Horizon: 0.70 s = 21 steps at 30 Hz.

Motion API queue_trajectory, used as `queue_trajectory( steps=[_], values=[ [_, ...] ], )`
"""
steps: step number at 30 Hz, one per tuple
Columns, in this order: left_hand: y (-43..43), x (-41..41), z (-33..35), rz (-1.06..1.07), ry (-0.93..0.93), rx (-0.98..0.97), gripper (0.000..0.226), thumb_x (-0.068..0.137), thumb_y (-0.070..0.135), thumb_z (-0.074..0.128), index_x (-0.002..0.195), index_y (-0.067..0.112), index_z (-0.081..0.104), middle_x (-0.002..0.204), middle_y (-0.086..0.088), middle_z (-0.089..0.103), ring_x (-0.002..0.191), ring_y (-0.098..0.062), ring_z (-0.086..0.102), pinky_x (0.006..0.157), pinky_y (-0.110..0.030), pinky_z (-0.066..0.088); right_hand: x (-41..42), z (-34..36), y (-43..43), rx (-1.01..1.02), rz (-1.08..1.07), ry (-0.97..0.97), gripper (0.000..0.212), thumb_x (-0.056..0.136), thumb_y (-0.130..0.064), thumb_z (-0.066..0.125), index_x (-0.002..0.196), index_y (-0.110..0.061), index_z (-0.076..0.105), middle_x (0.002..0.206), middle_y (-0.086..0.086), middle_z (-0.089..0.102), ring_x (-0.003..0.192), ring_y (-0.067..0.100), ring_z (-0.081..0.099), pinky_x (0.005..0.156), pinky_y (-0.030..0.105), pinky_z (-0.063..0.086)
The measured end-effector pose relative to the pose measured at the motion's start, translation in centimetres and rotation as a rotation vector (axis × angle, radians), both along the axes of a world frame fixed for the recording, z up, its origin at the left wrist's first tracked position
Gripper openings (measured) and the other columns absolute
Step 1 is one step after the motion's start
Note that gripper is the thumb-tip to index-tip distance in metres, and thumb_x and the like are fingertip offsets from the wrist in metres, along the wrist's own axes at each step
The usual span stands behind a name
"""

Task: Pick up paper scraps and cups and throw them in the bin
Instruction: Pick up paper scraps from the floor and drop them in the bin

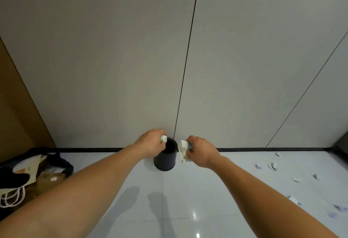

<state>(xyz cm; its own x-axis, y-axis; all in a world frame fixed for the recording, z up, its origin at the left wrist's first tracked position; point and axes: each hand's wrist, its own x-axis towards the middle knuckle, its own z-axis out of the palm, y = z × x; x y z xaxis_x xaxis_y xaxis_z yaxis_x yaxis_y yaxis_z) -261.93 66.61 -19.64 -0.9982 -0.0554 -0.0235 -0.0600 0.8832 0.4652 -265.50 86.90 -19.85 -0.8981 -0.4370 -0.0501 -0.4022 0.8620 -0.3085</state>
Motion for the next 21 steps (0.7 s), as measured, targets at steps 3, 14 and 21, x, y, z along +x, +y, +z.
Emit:
queue_trajectory(
  steps=[3, 14, 21],
  values=[
    [-2.0, -5.9, 0.2, -0.02, 0.005, -0.01, 0.029, 0.093, 0.025, 0.048, 0.121, 0.021, 0.054, 0.121, -0.002, 0.057, 0.105, -0.023, 0.054, 0.089, -0.035, 0.047, -5.4, 0.0, -1.7, -0.021, -0.038, 0.01, 0.027, 0.092, -0.021, 0.051, 0.118, -0.016, 0.054, 0.11, 0.005, 0.062, 0.09, 0.023, 0.057, 0.071, 0.03, 0.044],
    [-5.1, -26.7, -6.2, -0.038, -0.093, -0.01, 0.031, 0.091, 0.025, 0.053, 0.122, 0.021, 0.054, 0.121, -0.003, 0.056, 0.107, -0.023, 0.054, 0.092, -0.034, 0.044, -26.1, -6.6, -4.9, 0.012, -0.073, -0.095, 0.024, 0.091, -0.023, 0.051, 0.114, -0.017, 0.054, 0.111, 0.005, 0.062, 0.094, 0.025, 0.059, 0.078, 0.035, 0.05],
    [-5.1, -43.3, -14.2, -0.008, -0.282, -0.009, 0.027, 0.091, 0.022, 0.051, 0.118, 0.018, 0.055, 0.116, -0.006, 0.057, 0.104, -0.025, 0.055, 0.083, -0.029, 0.042, -44.0, -16.3, -6.2, -0.018, -0.057, -0.248, 0.022, 0.092, -0.018, 0.047, 0.113, -0.016, 0.054, 0.109, 0.005, 0.062, 0.091, 0.023, 0.059, 0.074, 0.03, 0.048]
  ],
)
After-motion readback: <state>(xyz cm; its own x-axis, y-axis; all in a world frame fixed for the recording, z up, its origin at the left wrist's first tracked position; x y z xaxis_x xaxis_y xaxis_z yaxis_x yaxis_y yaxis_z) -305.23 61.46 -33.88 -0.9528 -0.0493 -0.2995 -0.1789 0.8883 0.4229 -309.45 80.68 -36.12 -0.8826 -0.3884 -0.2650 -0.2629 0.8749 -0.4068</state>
